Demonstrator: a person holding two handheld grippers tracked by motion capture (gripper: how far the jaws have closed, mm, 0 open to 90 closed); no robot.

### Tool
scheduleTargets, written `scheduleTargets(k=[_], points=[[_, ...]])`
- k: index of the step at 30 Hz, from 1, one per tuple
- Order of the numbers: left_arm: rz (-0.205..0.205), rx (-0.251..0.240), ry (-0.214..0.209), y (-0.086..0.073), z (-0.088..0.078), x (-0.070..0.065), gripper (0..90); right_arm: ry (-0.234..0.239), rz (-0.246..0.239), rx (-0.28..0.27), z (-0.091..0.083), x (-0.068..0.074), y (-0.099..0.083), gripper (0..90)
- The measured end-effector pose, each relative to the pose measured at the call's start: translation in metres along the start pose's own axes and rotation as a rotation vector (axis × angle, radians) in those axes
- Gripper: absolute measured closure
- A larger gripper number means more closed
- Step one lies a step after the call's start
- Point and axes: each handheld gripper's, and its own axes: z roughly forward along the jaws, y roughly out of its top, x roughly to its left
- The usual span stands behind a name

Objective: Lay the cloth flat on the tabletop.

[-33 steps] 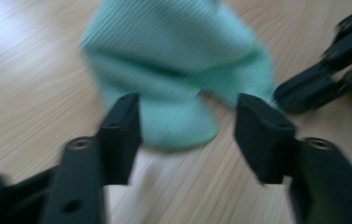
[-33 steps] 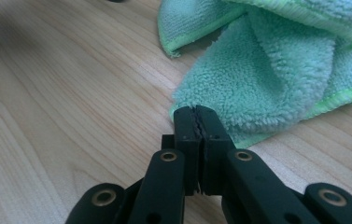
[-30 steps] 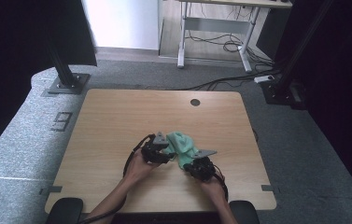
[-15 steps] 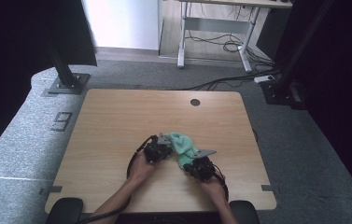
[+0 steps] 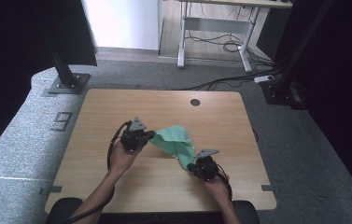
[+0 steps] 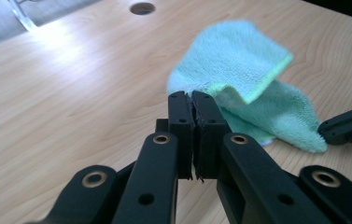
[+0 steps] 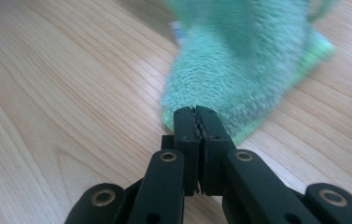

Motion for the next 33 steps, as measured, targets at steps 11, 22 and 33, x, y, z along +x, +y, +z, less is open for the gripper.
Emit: scheduleTargets(k=[11, 22, 33], points=[[-0.102, 0.134, 0.029, -0.055, -0.014, 0.032, 86.5, -0.02, 0.035, -0.019, -0.012, -0.012, -0.004, 87.1], [-0.109, 0.107, -0.013, -0.065, -0.01, 0.026, 40.8, -0.001, 0.041, -0.007, -0.006, -0.012, -0.005, 86.6], [0.111, 0.103, -0.153, -0.013, 0.039, -0.038, 43.5, 0.038, 0.068, -0.018, -0.006, -0.017, -0.007, 86.1]])
